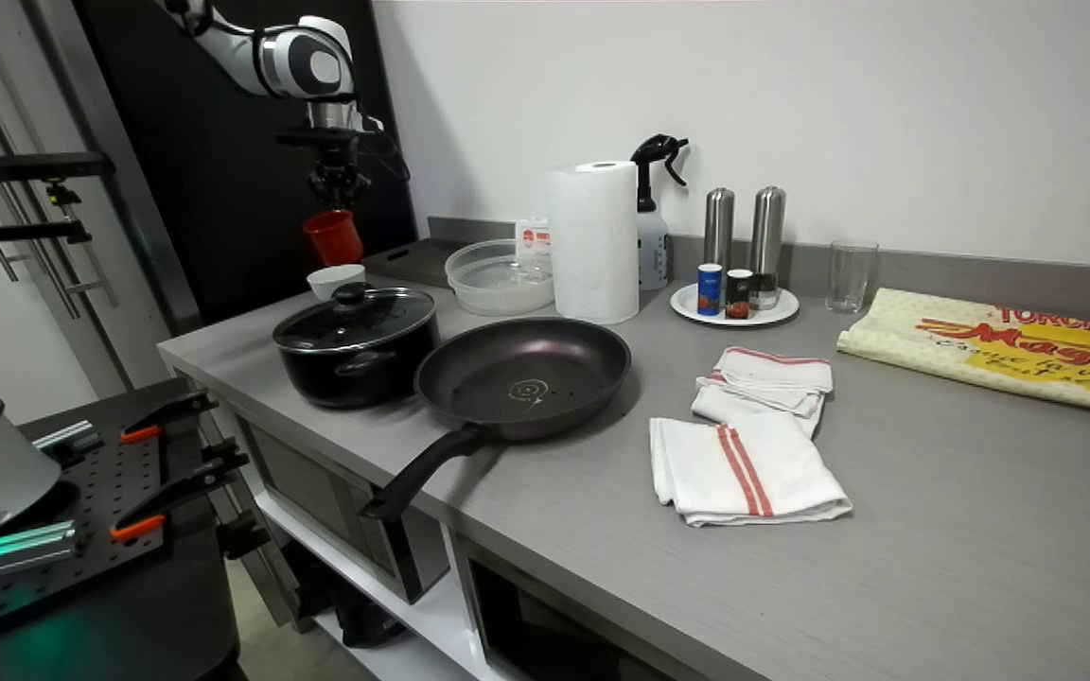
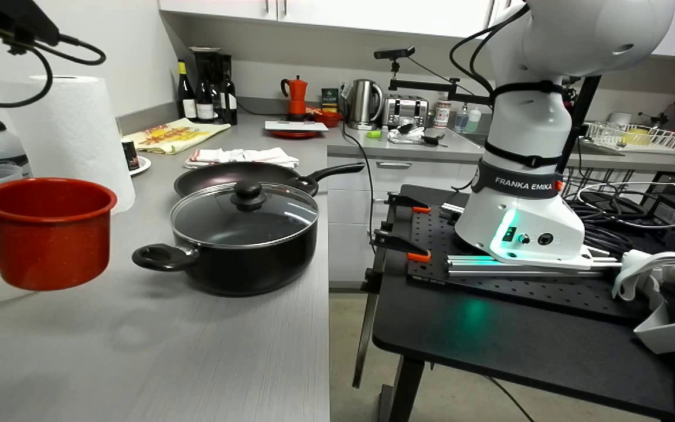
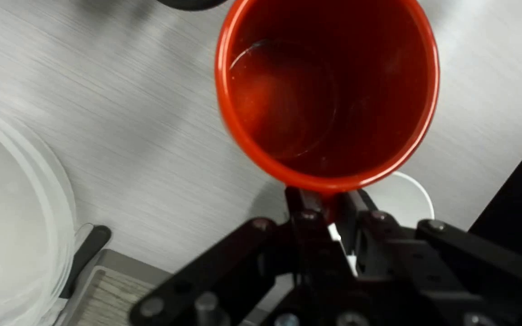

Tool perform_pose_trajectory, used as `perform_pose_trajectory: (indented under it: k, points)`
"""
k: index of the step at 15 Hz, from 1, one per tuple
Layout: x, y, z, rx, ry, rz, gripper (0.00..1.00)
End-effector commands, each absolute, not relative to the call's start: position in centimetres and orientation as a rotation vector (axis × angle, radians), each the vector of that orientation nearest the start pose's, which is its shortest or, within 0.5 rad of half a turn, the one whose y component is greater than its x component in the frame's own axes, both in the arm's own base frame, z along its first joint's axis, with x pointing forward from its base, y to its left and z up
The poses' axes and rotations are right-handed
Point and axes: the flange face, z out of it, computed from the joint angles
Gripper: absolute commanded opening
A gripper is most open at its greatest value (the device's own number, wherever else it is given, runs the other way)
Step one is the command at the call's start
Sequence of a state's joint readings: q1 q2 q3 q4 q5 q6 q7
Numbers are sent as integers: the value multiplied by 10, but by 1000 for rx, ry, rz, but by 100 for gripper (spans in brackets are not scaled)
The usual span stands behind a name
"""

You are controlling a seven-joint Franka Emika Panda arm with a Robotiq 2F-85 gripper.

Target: Move the orange cup to the left

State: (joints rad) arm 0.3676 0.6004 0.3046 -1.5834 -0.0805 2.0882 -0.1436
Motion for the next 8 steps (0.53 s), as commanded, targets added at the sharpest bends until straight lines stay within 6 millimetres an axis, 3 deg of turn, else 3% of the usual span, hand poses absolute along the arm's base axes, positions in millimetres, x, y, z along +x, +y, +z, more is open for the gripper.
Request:
perform_pose_trajectory:
  k: [1,8]
  points:
    - [571,394,297,-2867,-921,104,4]
    - [592,370,285,-2975,-386,172,4]
